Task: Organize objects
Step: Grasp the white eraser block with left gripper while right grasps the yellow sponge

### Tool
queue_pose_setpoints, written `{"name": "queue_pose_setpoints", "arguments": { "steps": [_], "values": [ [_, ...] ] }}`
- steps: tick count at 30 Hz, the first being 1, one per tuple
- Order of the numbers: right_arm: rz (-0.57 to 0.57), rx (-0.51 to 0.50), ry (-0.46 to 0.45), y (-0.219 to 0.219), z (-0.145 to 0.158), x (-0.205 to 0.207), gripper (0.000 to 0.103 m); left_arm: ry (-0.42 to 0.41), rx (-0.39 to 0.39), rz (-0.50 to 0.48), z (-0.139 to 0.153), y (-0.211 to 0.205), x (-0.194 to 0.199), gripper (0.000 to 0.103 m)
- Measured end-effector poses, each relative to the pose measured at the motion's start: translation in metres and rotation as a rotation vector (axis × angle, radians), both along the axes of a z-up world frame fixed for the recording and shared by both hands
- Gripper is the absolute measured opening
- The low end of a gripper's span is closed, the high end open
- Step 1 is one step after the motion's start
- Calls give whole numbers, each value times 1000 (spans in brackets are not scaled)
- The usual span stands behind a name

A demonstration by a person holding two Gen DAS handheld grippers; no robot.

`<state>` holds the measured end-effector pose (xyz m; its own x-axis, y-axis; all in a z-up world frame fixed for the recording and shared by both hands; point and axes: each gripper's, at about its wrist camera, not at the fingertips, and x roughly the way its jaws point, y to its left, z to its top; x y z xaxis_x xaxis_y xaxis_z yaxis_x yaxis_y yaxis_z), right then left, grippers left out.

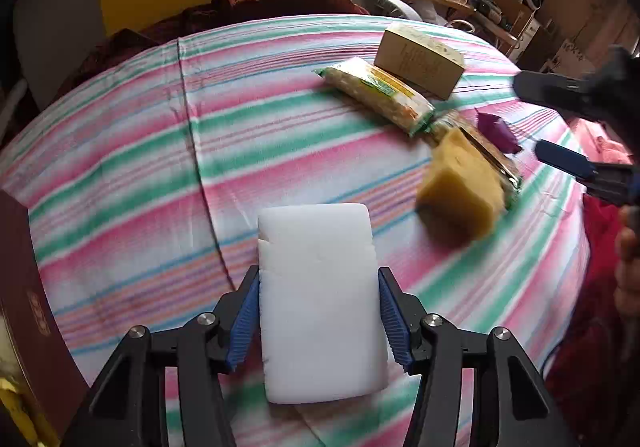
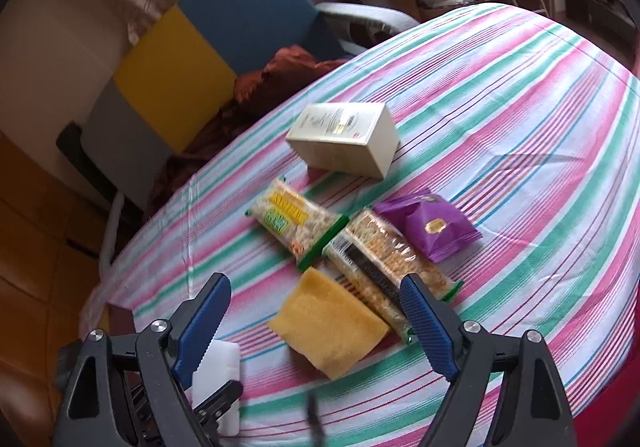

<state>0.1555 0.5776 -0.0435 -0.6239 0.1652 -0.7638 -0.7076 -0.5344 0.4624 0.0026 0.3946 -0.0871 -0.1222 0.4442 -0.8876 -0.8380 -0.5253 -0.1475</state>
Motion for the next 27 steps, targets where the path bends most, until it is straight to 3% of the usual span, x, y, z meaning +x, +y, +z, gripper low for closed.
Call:
{"name": "queue_pose_setpoints", "arguments": {
  "steps": [7,12,20,27],
  "values": [
    [75,-1,-135,-8,-16,-24,88,-12,58,3,11,-30,11,56],
    [83,13,-170,-9,-20,-28,88,-13,101,12,24,-51,15,56],
    [213,32,-290,-23,-40,-59,89,-31,162,30,40,-78,16,57],
    [261,-14,-186,-28,-33,-57,84,-36,200,48,51,-102,16,57]
  ]
}}
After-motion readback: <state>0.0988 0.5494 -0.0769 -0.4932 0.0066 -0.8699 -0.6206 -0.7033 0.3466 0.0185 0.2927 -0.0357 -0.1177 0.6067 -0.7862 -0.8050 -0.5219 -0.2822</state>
